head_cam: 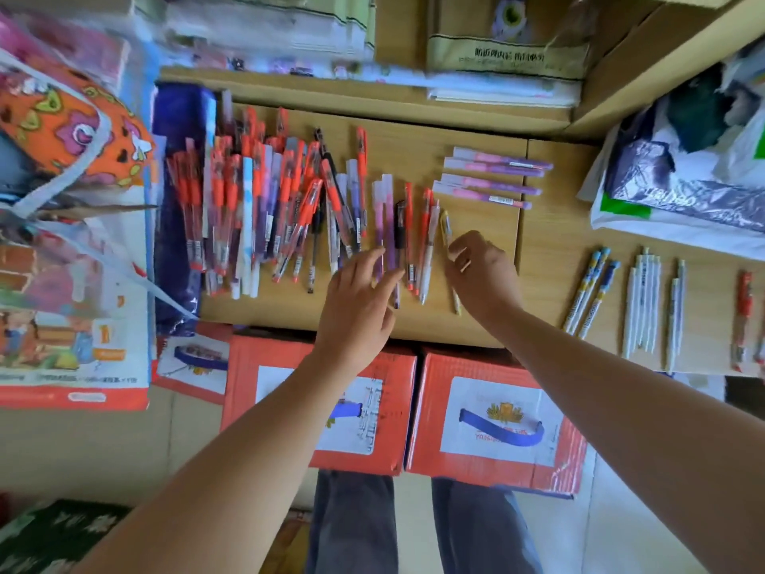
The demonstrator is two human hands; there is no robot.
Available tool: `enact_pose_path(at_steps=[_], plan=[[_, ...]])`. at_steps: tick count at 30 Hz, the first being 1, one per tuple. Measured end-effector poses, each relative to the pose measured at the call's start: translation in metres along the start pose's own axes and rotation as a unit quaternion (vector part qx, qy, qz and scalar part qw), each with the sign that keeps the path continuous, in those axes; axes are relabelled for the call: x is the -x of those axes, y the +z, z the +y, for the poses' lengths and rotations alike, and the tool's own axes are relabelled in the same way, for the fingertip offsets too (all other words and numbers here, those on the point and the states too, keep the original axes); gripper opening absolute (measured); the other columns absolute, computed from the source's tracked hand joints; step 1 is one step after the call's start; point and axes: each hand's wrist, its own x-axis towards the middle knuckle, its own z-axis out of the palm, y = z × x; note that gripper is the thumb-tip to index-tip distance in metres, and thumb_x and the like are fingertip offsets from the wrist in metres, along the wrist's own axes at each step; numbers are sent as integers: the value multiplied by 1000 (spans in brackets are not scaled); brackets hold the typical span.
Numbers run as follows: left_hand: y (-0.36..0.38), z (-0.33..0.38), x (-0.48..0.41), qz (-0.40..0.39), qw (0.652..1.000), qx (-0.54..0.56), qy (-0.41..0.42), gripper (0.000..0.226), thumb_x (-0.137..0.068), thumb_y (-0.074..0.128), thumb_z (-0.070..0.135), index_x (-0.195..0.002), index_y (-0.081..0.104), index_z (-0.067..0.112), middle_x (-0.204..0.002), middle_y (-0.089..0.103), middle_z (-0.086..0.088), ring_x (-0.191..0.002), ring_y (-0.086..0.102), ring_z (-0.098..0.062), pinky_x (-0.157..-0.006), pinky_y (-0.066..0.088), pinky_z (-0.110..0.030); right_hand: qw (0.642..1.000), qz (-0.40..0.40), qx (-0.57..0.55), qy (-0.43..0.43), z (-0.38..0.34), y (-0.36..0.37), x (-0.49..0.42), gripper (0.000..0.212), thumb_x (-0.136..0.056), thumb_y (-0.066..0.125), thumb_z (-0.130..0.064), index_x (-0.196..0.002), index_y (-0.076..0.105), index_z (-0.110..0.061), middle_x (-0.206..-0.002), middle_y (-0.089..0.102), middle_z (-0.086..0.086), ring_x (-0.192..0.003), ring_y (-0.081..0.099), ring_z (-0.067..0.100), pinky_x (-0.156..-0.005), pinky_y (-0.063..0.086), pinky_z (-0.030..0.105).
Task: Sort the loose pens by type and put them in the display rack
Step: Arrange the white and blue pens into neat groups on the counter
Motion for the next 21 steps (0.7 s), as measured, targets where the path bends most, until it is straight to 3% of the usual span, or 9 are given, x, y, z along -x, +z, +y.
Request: enact_pose_path(at_steps=[4, 6, 9, 13, 15, 17, 21], plan=[[-26, -28, 2, 72, 992, -29, -99, 36, -76, 57, 11, -111, 59, 14, -119, 52, -11, -113, 48, -32, -94, 43, -42, 995, 2, -40, -90, -40, 11, -5, 14, -85, 60, -7, -99, 62, -12, -92, 62, 3, -71, 57, 15, -63, 53, 37], [-38, -42, 2, 54, 986, -12, -157, 26, -82, 58, 12, -108, 58, 15, -107, 57, -7, -101, 56, -26, -79, 47, -35, 994, -14, -39, -102, -63, 24, -7, 10, -86, 60, -8, -94, 63, -13, -86, 65, 1, -69, 60, 18, -63, 55, 38], [-42, -56, 2, -12, 977, 22, -213, 16, -93, 53, 27, -106, 60, 21, -91, 66, 4, -81, 63, -17, -57, 37, -26, 996, -47, 9, -81, -96, 43, -9, 8, -88, 59, -22, -89, 66, -17, -80, 69, 1, -68, 65, 25, -59, 53, 34], [-34, -64, 0, -45, 969, 40, -239, 33, -90, 54, 51, -90, 68, 21, -86, 71, 6, -80, 66, -16, -61, 49, -27, 994, -60, 76, -40, -114, 64, -12, 14, -90, 56, -28, -93, 66, -18, -82, 68, 2, -74, 63, 25, -54, 39, 26], [-28, -65, -6, -50, 963, 63, -256, 43, -85, 56, 60, -83, 68, 19, -81, 71, 5, -78, 66, -18, -65, 54, -31, 996, -39, 71, -37, -112, 65, -15, 14, -90, 56, -28, -94, 64, -18, -78, 67, 3, -69, 63, 25, -52, 41, 26], [-24, -66, -12, -58, 959, 72, -267, 40, -84, 59, 58, -79, 68, 19, -74, 69, 4, -71, 65, -18, -62, 53, -30, 997, -17, 52, -51, -109, 62, -19, 13, -91, 57, -29, -96, 61, -18, -78, 67, 0, -66, 62, 21, -52, 45, 27], [-24, -67, -17, -75, 961, 64, -259, 27, -89, 56, 35, -72, 66, 16, -60, 60, 4, -57, 58, -16, -47, 38, -23, 995, -36, 33, -88, -105, 55, -27, 13, -94, 57, -27, -100, 58, -16, -85, 67, -4, -64, 61, 12, -54, 53, 29]])
